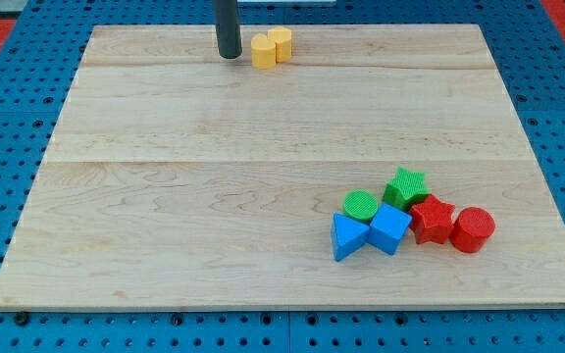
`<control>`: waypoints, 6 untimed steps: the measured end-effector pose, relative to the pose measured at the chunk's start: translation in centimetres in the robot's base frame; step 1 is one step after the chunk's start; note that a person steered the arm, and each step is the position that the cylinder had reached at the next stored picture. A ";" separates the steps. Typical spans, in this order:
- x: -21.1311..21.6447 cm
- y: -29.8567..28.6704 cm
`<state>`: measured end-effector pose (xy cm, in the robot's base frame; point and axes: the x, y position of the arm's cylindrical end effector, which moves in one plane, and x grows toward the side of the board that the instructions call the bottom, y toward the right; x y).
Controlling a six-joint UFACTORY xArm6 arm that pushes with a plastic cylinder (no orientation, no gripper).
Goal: Move your hand diagonally top right to the red circle
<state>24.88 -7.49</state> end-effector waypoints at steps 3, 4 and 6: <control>1.2 0.0; 6.6 3.6; 15.8 26.1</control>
